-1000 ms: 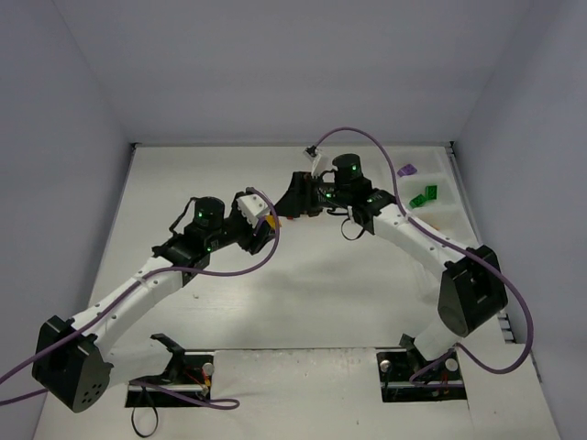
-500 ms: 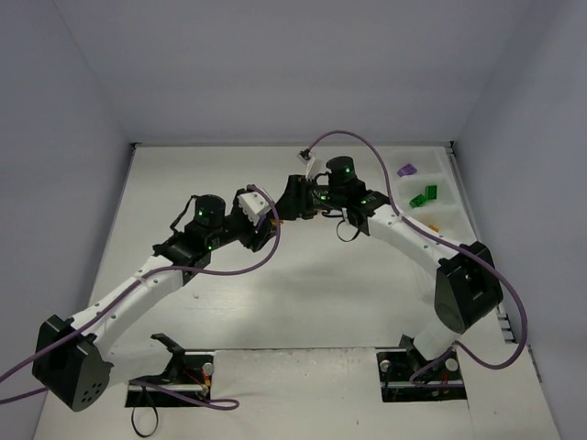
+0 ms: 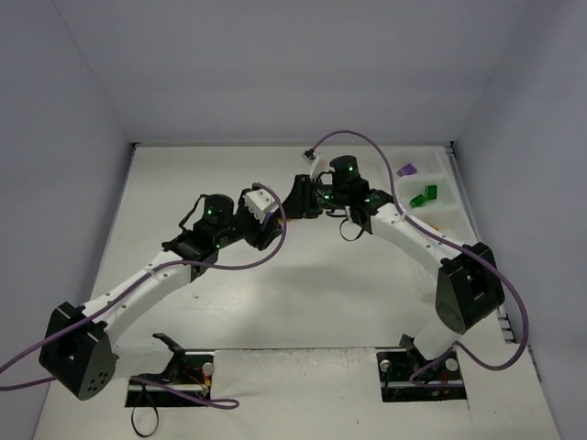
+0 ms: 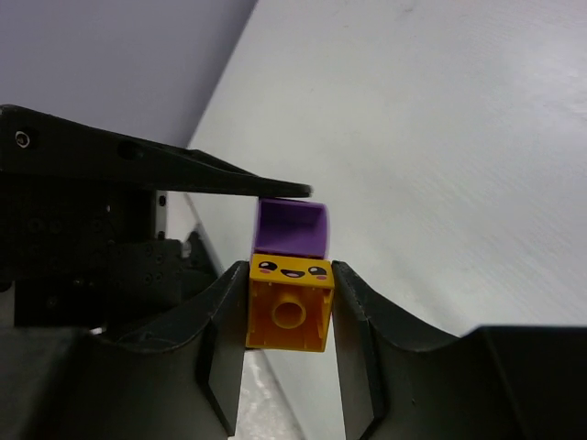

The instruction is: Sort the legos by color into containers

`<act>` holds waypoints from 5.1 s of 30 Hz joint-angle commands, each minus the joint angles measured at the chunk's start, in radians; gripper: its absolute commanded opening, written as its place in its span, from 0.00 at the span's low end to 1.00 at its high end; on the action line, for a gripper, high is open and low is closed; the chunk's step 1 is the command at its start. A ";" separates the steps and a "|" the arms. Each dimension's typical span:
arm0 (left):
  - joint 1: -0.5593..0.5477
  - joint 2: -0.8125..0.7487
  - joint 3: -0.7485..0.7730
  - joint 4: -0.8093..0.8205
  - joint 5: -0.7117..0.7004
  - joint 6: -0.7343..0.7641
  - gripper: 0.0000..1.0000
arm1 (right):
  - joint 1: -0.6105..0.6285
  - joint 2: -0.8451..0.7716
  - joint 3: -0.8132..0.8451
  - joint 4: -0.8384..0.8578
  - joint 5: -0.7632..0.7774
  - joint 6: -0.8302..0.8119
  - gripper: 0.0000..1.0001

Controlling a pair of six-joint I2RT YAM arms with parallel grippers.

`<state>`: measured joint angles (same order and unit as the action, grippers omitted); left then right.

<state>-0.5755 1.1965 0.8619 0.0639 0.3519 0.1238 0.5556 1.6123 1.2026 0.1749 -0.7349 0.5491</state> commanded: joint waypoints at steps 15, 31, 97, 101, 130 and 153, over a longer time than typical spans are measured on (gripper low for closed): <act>0.016 -0.006 0.023 -0.038 -0.108 -0.108 0.01 | -0.460 -0.245 -0.047 -0.319 0.664 -0.189 0.00; 0.016 -0.115 -0.037 -0.038 -0.152 -0.070 0.01 | -0.761 -0.108 -0.094 -0.338 0.901 -0.057 0.02; -0.020 -0.141 0.019 0.086 0.076 0.053 0.09 | -0.085 -0.178 -0.066 0.155 0.003 0.060 0.82; -0.024 -0.140 0.031 0.080 0.068 0.065 0.09 | -0.030 -0.134 -0.048 0.184 0.002 0.078 0.82; -0.029 -0.090 0.039 0.076 -0.033 0.057 0.52 | 0.078 -0.037 0.021 0.111 0.060 -0.004 0.00; 0.014 -0.092 0.023 -0.280 -0.565 -0.472 0.84 | -0.342 0.052 0.169 -0.025 0.629 -0.222 0.00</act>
<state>-0.5800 1.1145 0.8394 -0.1238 -0.1074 -0.2424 0.2401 1.6520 1.3079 0.1070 -0.2272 0.3710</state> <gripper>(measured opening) 0.833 0.337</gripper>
